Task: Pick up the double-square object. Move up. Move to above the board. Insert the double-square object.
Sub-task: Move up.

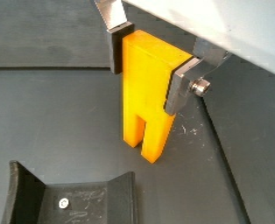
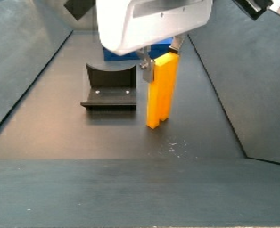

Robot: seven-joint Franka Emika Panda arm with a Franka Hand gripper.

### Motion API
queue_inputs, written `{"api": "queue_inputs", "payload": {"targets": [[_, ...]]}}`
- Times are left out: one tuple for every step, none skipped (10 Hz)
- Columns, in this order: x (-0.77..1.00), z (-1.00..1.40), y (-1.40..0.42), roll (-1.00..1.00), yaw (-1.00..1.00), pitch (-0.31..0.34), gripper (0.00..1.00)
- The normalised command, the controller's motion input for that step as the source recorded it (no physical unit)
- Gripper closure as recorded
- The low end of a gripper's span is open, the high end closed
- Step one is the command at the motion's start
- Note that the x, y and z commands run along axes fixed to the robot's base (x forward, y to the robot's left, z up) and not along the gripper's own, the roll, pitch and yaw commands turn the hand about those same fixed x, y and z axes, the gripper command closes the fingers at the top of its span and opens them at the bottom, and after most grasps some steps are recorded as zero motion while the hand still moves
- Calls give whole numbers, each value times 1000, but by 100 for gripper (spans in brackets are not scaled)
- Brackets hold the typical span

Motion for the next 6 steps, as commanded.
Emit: {"api": "queue_inputs", "payload": {"targets": [[19,814,-14,2,-10,9,100],[5,740,-10,8,-11,31,100],[2,575,1,25,-12,54,100],[4,444,3,35,-9,69,100],[6,314,4,43,-5,85,100],[10,184,6,52,1,94,100]]}}
